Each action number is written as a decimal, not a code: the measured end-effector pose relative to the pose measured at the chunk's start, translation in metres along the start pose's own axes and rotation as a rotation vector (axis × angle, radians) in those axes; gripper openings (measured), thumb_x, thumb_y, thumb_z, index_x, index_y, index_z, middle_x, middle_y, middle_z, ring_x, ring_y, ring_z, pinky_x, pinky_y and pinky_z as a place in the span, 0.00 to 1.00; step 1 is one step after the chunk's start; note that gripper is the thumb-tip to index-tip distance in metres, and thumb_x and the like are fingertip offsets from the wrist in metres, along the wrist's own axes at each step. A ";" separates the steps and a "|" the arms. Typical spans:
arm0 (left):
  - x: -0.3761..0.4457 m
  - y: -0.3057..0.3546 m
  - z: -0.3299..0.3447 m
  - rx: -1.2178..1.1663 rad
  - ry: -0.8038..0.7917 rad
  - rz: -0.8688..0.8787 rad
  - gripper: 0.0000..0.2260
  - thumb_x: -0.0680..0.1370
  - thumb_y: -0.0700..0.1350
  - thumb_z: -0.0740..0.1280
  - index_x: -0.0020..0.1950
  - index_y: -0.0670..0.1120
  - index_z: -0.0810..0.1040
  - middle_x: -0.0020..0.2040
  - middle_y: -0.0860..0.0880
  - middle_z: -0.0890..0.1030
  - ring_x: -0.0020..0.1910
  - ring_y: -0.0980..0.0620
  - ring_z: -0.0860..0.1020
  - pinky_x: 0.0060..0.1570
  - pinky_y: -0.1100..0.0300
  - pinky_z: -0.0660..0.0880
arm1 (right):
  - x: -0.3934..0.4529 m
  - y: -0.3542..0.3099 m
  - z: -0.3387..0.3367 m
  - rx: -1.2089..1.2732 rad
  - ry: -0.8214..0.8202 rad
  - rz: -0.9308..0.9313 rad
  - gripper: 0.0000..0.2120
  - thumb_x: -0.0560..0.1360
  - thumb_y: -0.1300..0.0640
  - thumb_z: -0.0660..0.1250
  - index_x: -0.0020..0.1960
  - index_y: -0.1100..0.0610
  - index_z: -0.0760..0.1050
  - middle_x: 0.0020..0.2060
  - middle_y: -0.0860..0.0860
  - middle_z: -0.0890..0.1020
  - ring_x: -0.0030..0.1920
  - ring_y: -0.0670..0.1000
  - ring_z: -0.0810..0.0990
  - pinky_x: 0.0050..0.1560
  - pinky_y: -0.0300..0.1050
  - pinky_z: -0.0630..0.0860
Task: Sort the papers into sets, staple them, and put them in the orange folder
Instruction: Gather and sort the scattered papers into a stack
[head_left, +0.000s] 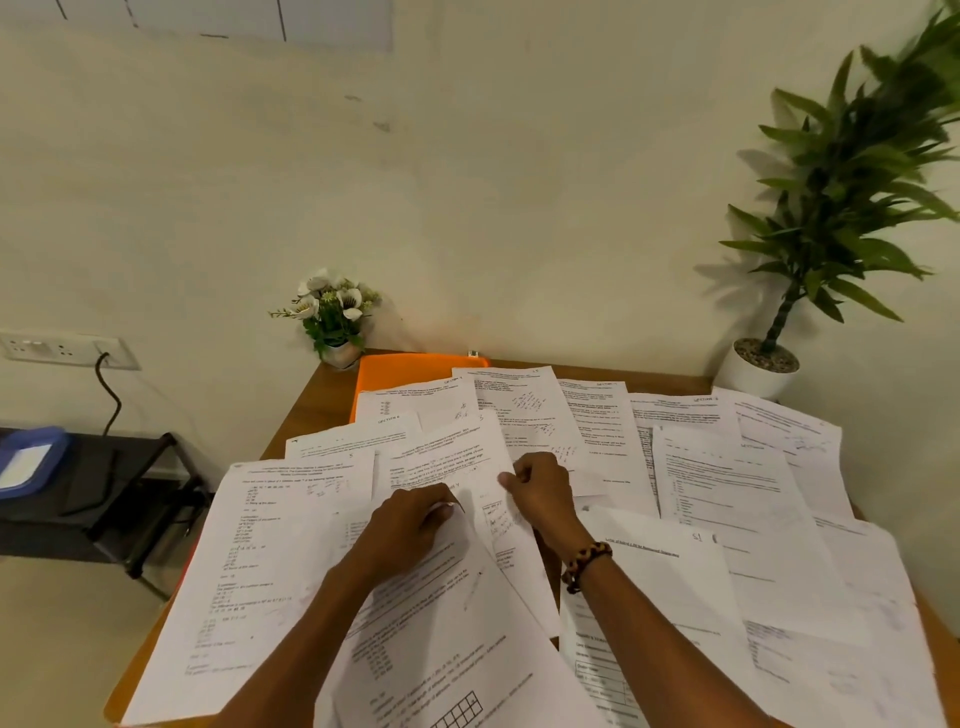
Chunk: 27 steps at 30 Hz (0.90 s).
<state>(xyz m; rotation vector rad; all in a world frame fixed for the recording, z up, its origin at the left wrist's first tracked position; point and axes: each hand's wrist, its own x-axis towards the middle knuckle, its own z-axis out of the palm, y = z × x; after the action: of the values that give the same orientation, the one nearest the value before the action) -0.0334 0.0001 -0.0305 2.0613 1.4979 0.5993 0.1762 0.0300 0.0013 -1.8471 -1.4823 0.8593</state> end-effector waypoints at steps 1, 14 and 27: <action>0.000 -0.001 0.000 0.003 -0.006 -0.004 0.07 0.84 0.48 0.62 0.53 0.60 0.77 0.52 0.60 0.81 0.51 0.58 0.80 0.54 0.63 0.76 | -0.001 -0.001 -0.001 -0.023 0.048 0.008 0.15 0.76 0.59 0.72 0.36 0.56 0.68 0.31 0.48 0.74 0.37 0.54 0.76 0.43 0.49 0.75; 0.003 0.032 -0.025 -0.156 0.087 0.138 0.08 0.83 0.50 0.61 0.54 0.54 0.80 0.51 0.59 0.83 0.51 0.61 0.80 0.53 0.65 0.75 | -0.023 -0.052 -0.135 -0.381 0.927 -0.567 0.04 0.79 0.66 0.63 0.49 0.59 0.75 0.40 0.55 0.80 0.35 0.56 0.77 0.32 0.42 0.62; 0.000 0.099 -0.053 -0.351 0.223 0.198 0.02 0.81 0.47 0.67 0.51 0.55 0.78 0.48 0.60 0.83 0.50 0.65 0.80 0.46 0.75 0.72 | -0.046 -0.031 -0.149 -0.341 0.470 -0.423 0.10 0.83 0.52 0.62 0.44 0.51 0.72 0.32 0.46 0.77 0.36 0.53 0.76 0.36 0.48 0.70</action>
<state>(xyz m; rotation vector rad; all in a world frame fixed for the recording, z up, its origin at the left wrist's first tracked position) 0.0053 -0.0170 0.0735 1.9234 1.2034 1.1162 0.2691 -0.0187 0.1205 -1.7048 -1.6775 -0.0338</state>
